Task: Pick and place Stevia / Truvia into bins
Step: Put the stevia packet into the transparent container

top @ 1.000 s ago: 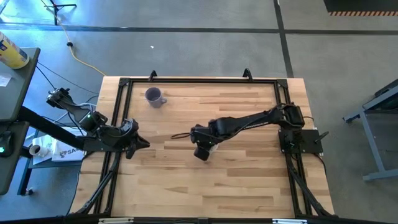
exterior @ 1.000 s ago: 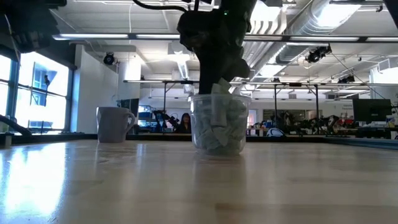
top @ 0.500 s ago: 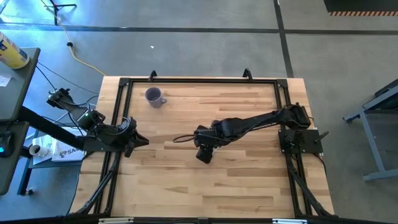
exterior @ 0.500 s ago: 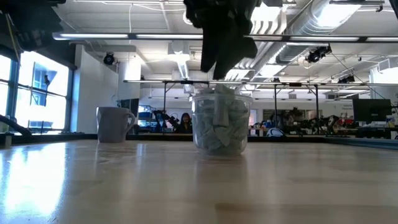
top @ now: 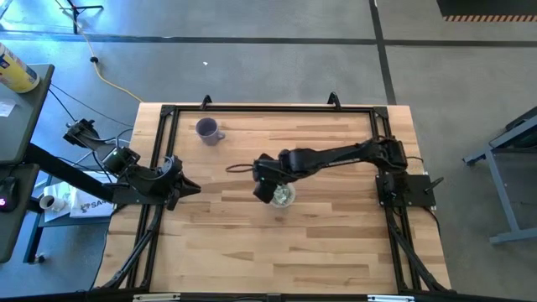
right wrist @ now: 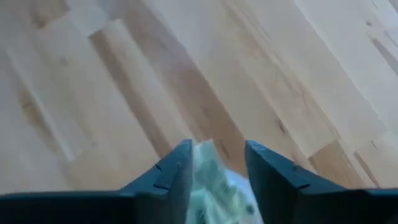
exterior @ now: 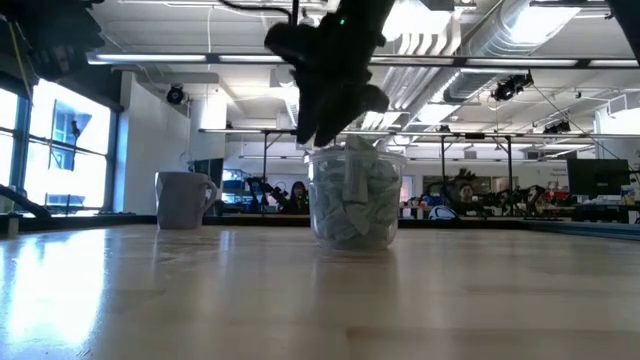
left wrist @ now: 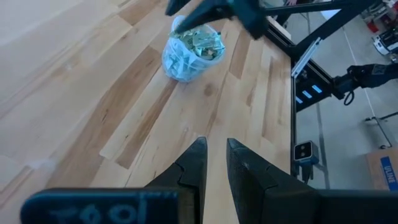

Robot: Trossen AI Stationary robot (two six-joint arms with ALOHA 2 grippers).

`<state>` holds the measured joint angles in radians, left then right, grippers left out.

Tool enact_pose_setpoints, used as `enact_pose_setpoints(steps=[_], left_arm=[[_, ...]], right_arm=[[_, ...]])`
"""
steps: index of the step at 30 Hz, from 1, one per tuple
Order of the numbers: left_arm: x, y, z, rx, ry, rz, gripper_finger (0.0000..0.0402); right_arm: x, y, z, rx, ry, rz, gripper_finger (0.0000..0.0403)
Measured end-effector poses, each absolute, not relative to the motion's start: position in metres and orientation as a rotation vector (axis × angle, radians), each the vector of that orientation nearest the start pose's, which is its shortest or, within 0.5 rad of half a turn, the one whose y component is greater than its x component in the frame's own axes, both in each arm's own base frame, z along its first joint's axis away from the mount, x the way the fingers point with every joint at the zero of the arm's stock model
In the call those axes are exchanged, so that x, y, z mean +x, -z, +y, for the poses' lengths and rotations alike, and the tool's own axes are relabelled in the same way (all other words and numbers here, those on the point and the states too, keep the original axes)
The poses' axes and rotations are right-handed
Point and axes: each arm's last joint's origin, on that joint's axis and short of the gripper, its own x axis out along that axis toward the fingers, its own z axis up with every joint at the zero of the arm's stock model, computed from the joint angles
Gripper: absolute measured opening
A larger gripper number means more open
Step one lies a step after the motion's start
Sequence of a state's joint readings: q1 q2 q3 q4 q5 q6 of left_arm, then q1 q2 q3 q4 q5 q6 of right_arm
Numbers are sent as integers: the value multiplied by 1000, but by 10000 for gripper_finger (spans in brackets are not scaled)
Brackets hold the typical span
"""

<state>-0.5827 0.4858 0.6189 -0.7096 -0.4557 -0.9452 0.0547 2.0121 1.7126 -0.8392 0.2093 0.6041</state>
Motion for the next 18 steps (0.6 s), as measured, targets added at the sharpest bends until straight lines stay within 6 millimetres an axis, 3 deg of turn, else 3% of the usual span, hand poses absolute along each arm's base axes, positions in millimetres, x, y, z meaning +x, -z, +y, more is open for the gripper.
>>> enact_pose_setpoints(steps=[5,9,18], left_arm=[[90,-266,-44,-628,-128,523,97],[89,-265,-43,-618,-136,536,97],[88,-263,-42,-597,-154,556,97]], right_arm=[[427,-230,5,394,499,1069,74],[426,-230,11,405,458,1098,37],[416,-227,34,394,472,1181,21]])
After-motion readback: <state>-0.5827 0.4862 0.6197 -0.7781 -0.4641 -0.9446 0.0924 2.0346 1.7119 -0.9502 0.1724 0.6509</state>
